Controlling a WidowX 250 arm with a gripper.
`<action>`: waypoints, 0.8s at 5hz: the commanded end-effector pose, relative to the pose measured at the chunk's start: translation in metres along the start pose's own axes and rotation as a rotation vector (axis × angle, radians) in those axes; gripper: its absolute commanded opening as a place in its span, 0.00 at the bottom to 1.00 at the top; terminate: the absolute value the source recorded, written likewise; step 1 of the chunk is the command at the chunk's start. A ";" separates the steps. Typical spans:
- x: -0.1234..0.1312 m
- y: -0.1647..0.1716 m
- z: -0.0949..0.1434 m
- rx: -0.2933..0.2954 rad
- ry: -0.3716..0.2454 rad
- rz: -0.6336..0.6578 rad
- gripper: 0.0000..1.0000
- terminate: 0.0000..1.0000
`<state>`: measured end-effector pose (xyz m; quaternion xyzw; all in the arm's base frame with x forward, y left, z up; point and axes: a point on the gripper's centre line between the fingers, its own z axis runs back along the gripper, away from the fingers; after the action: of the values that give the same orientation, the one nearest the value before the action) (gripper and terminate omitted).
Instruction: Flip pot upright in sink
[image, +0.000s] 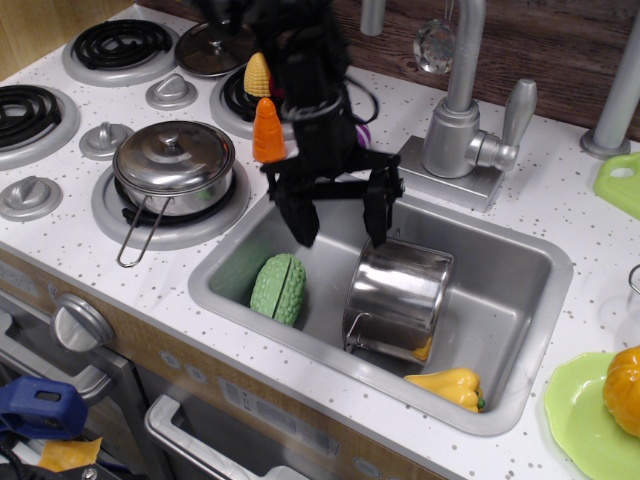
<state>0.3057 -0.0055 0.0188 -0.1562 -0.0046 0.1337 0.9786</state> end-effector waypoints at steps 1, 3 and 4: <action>0.004 0.000 0.013 -0.211 -0.112 0.015 1.00 0.00; 0.002 -0.005 0.006 -0.393 -0.101 0.031 1.00 0.00; 0.002 -0.009 0.003 -0.439 -0.063 0.011 1.00 0.00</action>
<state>0.3067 -0.0182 0.0137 -0.3710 -0.0454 0.1581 0.9140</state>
